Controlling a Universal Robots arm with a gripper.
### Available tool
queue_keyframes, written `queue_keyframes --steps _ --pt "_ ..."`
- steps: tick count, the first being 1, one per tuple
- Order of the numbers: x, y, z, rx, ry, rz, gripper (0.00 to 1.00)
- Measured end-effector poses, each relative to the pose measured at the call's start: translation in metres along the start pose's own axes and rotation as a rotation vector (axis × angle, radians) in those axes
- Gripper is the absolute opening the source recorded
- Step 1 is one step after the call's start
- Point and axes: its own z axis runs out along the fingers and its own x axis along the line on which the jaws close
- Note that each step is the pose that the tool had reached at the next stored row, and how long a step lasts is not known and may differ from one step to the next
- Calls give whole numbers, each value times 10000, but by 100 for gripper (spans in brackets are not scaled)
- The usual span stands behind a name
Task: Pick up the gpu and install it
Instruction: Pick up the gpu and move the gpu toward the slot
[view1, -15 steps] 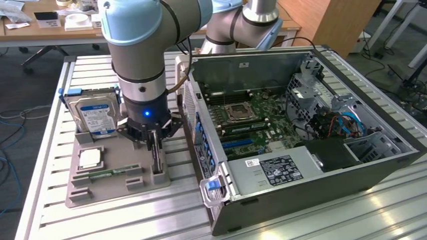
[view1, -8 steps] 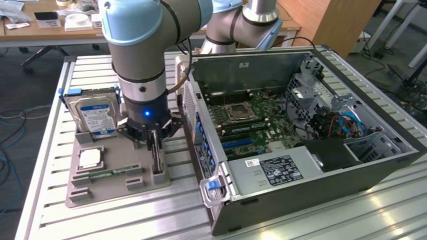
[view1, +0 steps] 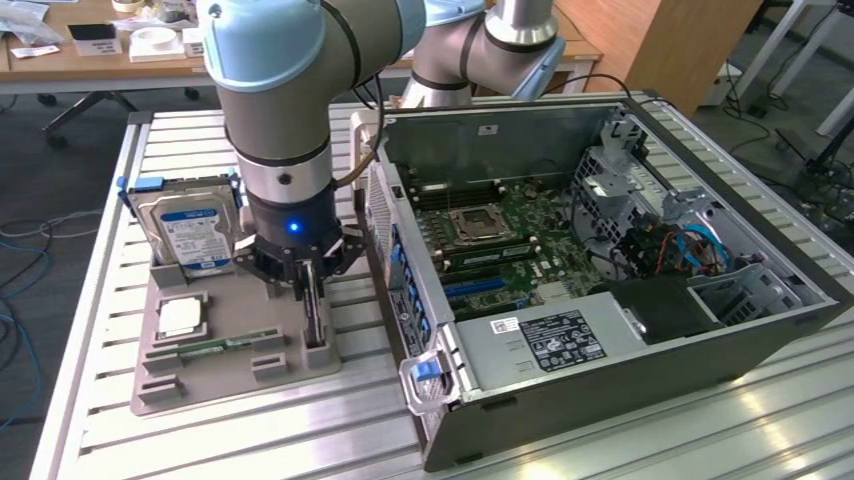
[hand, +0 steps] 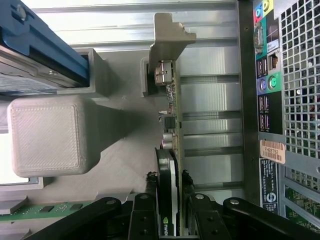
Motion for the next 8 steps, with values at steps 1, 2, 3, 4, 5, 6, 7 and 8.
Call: queue_keyframes --steps 1,2,3,4,5,6,7,8 --pt "0 0 0 -2 1 30 31" --pt "0 0 0 -3 3 59 31" --pt "0 0 0 -2 4 63 31" --pt "0 -1 1 -2 4 63 31" --pt "0 0 1 -2 4 63 31" --pt "0 -1 0 -2 4 64 31" --pt "0 0 0 -2 4 64 31" --pt "0 0 1 -3 4 64 31"
